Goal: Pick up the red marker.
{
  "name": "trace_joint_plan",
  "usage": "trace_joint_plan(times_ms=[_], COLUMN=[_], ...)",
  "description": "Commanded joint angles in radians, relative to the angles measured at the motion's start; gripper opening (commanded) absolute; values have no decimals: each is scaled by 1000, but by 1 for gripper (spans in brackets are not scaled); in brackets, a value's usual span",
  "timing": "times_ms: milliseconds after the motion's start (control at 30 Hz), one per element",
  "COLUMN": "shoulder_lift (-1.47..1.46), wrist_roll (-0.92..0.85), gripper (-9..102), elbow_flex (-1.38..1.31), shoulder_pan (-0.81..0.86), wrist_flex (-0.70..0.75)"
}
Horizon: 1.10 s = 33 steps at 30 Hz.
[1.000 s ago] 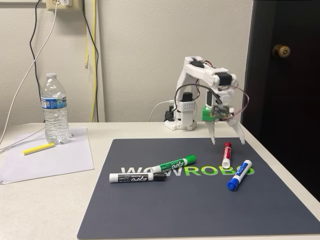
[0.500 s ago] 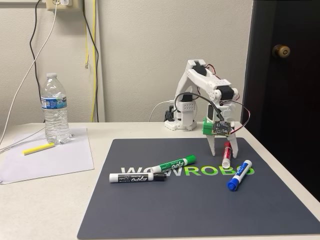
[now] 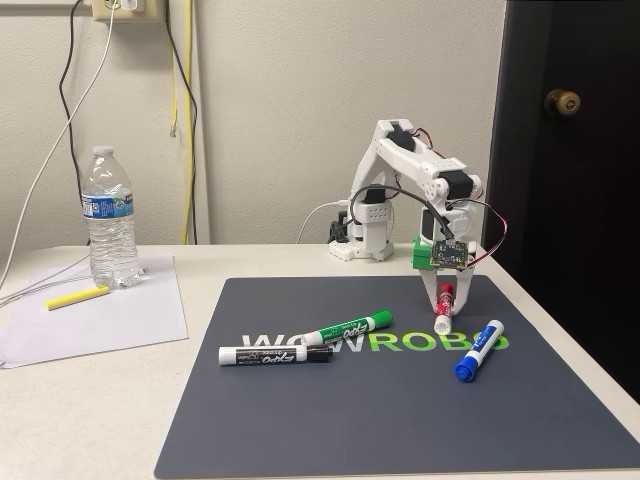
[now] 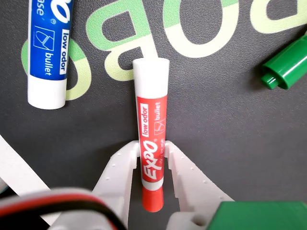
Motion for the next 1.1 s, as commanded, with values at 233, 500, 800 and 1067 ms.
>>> trace_joint_plan(times_ms=[233, 500, 800, 1067], shoulder_lift=[14, 38, -160, -158], wrist_roll=[28, 215, 400, 430], gripper=[4, 0, 0, 0], elbow_flex=[-18, -221, -870, -874], shoulder_pan=[12, 8, 23, 34], wrist_flex=[-9, 78, 408, 407])
